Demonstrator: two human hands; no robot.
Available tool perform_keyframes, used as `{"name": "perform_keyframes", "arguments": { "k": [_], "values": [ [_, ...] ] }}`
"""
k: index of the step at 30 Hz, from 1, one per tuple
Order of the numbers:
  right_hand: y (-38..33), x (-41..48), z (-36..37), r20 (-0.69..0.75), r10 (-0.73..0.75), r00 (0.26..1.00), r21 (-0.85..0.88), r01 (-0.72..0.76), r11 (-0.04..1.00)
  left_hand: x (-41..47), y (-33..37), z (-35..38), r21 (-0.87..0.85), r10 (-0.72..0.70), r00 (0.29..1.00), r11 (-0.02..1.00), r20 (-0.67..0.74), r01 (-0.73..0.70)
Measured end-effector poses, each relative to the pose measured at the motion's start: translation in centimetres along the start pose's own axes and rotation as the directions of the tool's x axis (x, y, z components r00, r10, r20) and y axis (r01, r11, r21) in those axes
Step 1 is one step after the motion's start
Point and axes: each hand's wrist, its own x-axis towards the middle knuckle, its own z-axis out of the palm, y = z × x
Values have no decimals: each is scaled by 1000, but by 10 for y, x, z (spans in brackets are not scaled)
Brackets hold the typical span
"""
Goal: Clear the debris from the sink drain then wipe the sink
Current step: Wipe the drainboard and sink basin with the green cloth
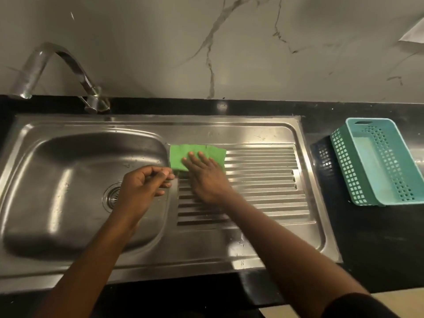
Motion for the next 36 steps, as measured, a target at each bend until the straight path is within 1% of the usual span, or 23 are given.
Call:
{"name": "perform_keyframes", "arguments": {
  "k": [1,2,3,5,7,9,10,13,14,15,18,21,23,26,28,29,30,31,33,36],
  "values": [
    [22,-9,-6,24,-52,998,-47,53,997,1,-1,0,-9,-8,1000,1000,7,9],
    [44,-19,-12,30,-54,998,-70,56,996,2,-2,1,-14,-18,1000,1000,16,18],
    [68,-28,-18,12,-10,1000,-72,11,997,2,-4,2,-11,-28,999,1000,28,28],
    [117,-48,-35,-71,175,982,-28,-178,984,3,-6,5,-13,-35,998,999,50,35],
    [161,-65,-54,-131,382,915,32,-382,924,3,-8,8,-22,-43,997,999,71,45],
    [183,-64,-64,-135,507,851,79,-501,862,4,-11,9,-18,-49,995,999,82,51],
    [182,-57,-63,-143,553,821,102,-543,833,5,-12,9,-12,-49,995,999,87,51],
    [154,-24,-48,-206,698,686,201,-668,717,9,-15,5,-11,-52,994,999,98,53],
    [140,-12,-43,-221,708,670,215,-675,706,10,-15,3,-8,-53,994,999,98,54],
    [125,-1,-39,-224,697,681,210,-664,717,11,-15,1,-4,-54,994,999,96,55],
    [75,32,-28,-209,583,785,144,-565,813,15,-14,-3,3,-58,994,998,88,58],
    [16,69,-15,-150,411,899,106,-399,911,18,-13,-5,4,-68,996,998,62,68],
    [-17,87,-7,-101,290,952,74,-283,956,20,-11,-6,0,-64,997,998,40,64],
    [-28,92,-6,-46,183,982,52,-180,982,21,-9,-9,-8,-55,998,998,9,55],
    [-11,80,-11,-13,14,1000,-19,-14,1000,23,-10,-11,-7,-48,999,999,3,48],
    [4,72,-16,16,-80,997,-55,81,995,24,-10,-10,-3,-47,999,999,6,47],
    [22,65,-22,46,-143,989,-77,147,986,25,-10,-8,2,-47,999,999,12,47],
    [40,58,-28,65,-167,984,-92,173,981,26,-11,-5,0,-51,999,999,18,51],
    [75,43,-37,56,-132,990,-103,137,985,27,-12,0,-13,-60,998,998,25,60],
    [129,13,-48,-21,32,999,-59,-33,998,28,-14,7,-15,-67,997,998,38,67]
  ]
}}
